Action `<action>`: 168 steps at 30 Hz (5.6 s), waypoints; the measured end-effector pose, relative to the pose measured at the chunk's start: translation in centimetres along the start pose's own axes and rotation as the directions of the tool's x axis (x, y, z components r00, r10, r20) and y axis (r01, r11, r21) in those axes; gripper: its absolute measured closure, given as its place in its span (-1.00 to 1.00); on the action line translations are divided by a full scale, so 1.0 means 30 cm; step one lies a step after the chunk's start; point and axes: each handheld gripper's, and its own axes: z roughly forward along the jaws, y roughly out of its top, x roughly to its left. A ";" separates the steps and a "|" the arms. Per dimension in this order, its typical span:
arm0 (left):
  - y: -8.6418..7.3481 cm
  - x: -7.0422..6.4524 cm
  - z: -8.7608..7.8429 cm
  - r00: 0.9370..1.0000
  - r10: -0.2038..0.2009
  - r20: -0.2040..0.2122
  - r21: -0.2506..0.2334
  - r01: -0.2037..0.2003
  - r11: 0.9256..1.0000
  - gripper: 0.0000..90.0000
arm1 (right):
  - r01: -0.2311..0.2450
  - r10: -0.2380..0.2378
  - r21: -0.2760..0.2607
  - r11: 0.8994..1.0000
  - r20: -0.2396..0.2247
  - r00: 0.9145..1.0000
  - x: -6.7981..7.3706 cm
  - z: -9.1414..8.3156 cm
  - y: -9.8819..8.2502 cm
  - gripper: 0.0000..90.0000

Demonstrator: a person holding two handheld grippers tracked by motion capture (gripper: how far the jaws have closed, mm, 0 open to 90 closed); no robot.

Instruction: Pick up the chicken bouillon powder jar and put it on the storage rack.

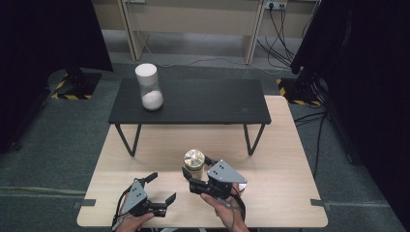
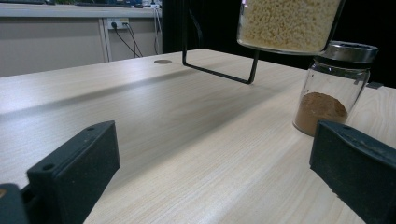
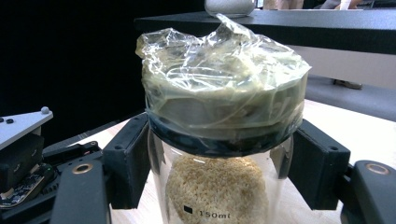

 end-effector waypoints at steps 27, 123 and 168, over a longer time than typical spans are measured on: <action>0.000 0.003 -0.001 1.000 -0.004 -0.004 0.000 0.004 1.000 -0.98 | 0.023 -0.023 0.007 1.000 -0.044 0.999 -0.008 0.011 0.094 -0.32; 0.001 0.004 -0.002 1.000 -0.006 -0.001 -0.003 0.006 1.000 -0.98 | 0.004 -0.004 0.003 1.000 -0.096 0.995 -0.112 0.130 0.481 -0.32; 0.003 0.002 -0.004 1.000 -0.004 0.004 -0.007 0.004 1.000 -0.97 | 0.002 -0.002 0.035 0.999 -0.002 1.000 -0.181 0.300 0.533 -0.32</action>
